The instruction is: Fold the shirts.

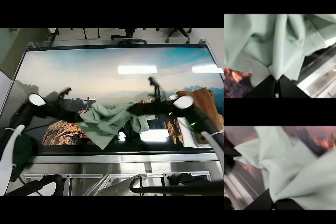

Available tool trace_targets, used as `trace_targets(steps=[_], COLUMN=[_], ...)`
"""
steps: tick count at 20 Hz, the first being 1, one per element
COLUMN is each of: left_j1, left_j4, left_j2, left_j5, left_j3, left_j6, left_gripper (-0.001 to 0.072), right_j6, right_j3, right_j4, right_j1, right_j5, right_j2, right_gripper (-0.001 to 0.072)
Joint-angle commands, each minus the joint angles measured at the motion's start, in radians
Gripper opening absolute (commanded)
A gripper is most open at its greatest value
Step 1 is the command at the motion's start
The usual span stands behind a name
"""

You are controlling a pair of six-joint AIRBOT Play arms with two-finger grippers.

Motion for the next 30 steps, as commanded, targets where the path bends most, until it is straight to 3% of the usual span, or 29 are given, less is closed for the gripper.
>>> trace_targets(steps=[1, 6, 9, 12, 15, 18, 24, 27, 30], left_j1=[0.067, 0.245, 0.331, 0.319, 0.25, 0.151, -0.007, -0.036, -0.035], left_j4=[0.0, 0.009, 0.019, 0.034, 0.033, 0.034, 0.034, 0.032, 0.022], left_j2=[0.228, 0.504, 0.565, 0.533, 0.439, 0.307, -0.106, -0.332, -0.497], left_j5=[-0.043, 0.04, 0.052, 0.01, -0.086, -0.126, 0.012, 0.111, 0.117], left_j3=[0.3, 0.732, 0.872, 0.931, 0.88, 0.694, 0.288, 0.244, 0.334], left_j6=[-0.045, -0.05, -0.052, -0.062, -0.061, -0.054, 0.023, 0.033, 0.032], left_gripper=[0.001, 0.001, 0.001, 0.001, 0.0011, 0.0011, 0.0011, 0.0012, 0.0012], right_j6=[0.046, 0.074, 0.075, 0.13, 0.152, 0.105, -0.066, -0.141, -0.286], right_j3=[0.339, 0.718, 0.785, 0.783, 0.673, 0.398, -0.232, -0.304, -0.256], right_j4=[0.006, 0.005, 0.006, -0.037, -0.016, 0.071, 0.078, 0.087, 0.231], right_j1=[-0.149, -0.297, -0.332, -0.37, -0.476, -0.566, -0.429, -0.342, -0.321], right_j5=[0.256, 0.297, 0.296, 0.364, 0.46, 0.456, 0.118, -0.06, -0.093], right_j2=[0.088, 0.234, 0.313, 0.338, 0.311, 0.283, 0.084, -0.104, -0.247], right_gripper=[0.0013, 0.0013, 0.0013, 0.0013, 0.0014, 0.0014, 0.0015, 0.0015, 0.0022])
